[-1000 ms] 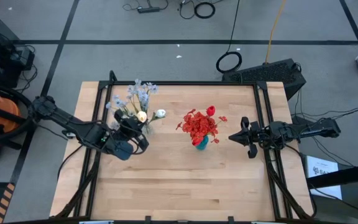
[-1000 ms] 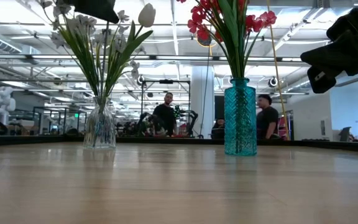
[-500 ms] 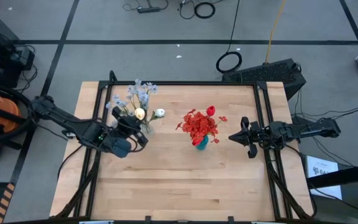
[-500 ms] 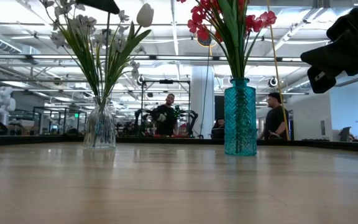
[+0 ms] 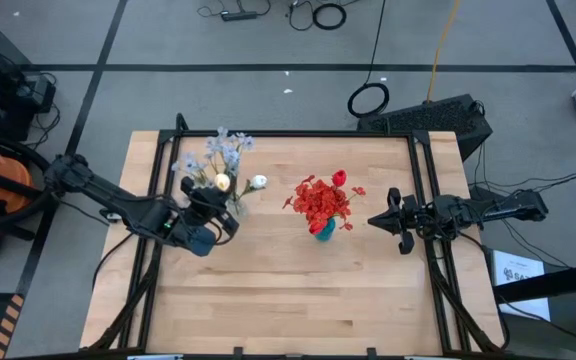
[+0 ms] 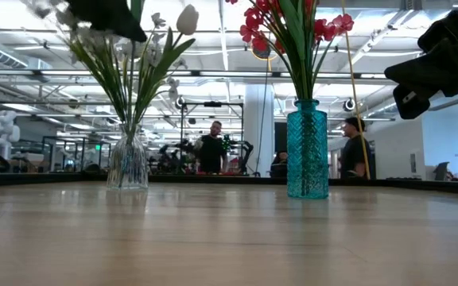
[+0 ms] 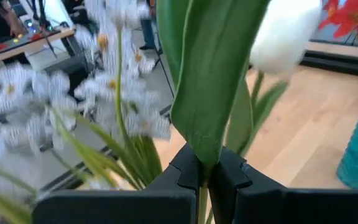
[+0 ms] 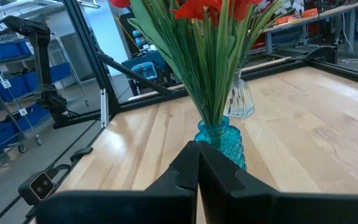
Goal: Sort flowers into vase by color
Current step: Put the yellow tulip into the transparent vase
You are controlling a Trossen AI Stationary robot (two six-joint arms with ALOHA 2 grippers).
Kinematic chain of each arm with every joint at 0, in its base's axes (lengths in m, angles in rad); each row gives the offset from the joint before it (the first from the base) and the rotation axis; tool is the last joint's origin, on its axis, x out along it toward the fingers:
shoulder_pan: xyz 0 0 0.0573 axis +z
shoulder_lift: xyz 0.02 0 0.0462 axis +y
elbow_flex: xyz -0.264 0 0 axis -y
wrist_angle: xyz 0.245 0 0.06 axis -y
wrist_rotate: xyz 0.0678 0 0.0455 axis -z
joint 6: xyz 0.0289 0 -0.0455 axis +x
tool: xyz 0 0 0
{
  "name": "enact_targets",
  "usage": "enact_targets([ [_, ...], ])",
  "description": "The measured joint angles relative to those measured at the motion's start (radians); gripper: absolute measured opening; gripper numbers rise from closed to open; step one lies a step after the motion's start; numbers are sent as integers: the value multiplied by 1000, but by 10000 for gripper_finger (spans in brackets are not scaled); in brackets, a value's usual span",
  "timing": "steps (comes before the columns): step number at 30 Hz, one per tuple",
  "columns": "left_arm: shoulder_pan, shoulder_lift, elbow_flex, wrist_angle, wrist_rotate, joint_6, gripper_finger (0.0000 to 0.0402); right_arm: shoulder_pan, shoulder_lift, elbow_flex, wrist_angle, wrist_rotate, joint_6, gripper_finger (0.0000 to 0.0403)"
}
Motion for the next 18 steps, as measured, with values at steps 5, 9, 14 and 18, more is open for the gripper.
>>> enact_targets([
  [5,0,0,-59,47,-5,-29,17,0,0,0,0,0,0,0],
  [9,0,0,-91,92,-6,-29,17,0,0,0,0,0,0,0],
  [14,3,1,-139,148,21,-35,17,0,0,0,0,0,0,0],
  [18,14,3,-157,147,43,-99,17,0,0,0,0,0,0,0],
])
